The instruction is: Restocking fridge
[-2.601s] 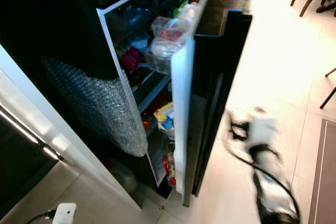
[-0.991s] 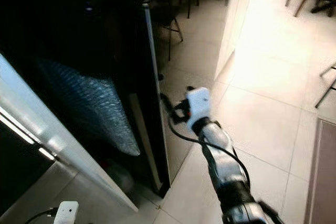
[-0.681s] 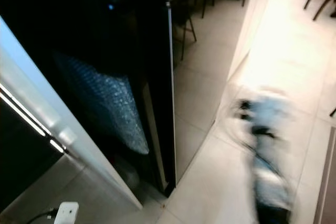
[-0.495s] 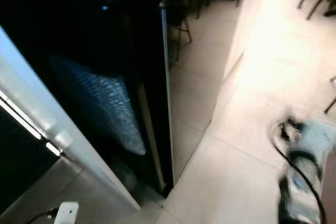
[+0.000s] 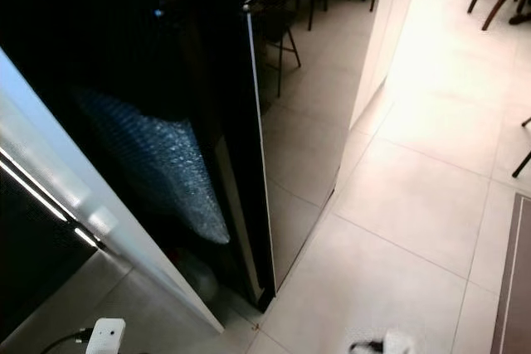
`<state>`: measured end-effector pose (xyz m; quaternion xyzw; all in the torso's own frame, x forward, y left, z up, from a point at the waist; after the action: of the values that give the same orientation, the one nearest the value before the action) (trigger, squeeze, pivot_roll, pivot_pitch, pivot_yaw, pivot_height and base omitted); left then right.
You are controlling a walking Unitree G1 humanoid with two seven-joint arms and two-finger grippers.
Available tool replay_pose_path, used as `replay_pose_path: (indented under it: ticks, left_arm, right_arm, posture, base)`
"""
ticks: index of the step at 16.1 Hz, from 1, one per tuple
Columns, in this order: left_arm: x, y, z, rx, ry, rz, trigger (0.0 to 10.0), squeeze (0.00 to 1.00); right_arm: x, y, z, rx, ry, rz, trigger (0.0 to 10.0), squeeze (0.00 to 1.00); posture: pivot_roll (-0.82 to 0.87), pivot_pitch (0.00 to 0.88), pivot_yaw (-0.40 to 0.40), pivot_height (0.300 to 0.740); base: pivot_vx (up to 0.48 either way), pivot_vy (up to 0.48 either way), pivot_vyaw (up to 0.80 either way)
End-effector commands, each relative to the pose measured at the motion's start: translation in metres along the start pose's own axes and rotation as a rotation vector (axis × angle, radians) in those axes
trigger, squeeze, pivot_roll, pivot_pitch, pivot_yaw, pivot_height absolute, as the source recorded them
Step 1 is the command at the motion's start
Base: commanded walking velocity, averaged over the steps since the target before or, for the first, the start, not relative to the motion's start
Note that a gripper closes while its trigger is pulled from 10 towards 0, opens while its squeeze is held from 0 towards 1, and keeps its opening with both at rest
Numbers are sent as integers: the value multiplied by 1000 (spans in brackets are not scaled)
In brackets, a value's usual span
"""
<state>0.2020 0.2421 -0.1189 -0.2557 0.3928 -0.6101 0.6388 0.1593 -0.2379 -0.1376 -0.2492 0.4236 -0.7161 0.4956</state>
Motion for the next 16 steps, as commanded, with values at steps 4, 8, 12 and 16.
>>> replay_pose_path:
  ticks: [4,8,12,16]
  left_arm:
    - [-14,-3,-13,-45,32,23,10000,0]
    - [-14,-4,-15,-42,-16,42,10000,0]
    - [-9,-4,-24,-88,0,29,10000,0]
    - [-7,-4,-21,-58,-4,23,10000,0]
  right_arm:
    - [-34,1,-10,-11,-85,98,10000,0]
    - [-39,0,-19,-40,-152,131,10000,0]
    - [-44,1,-11,-17,-122,130,10000,0]
    - [-26,-1,-22,-53,-168,113,10000,0]
  posture:
    - [-24,76,61,740]
    - [60,75,21,740]
    - [-1,37,57,740]
    - [-17,20,51,740]
  base:
    - [0,0,600]
    - [0,0,800]
    - [0,0,800]
    - [0,0,800]
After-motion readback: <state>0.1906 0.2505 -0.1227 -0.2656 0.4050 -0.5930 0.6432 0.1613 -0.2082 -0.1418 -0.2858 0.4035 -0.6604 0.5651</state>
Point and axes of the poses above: a point about 5 cm out from each wrist's last joint towards the gripper, its own y axis pointing out of the wrist towards the gripper, its own z axis along the axis of the wrist's last joint, x = y × z, the point moved 5 cm from there along y, pointing out of the wrist towards the gripper, and after that the axes turned 7 degrees about y, right-handed, at the moved point
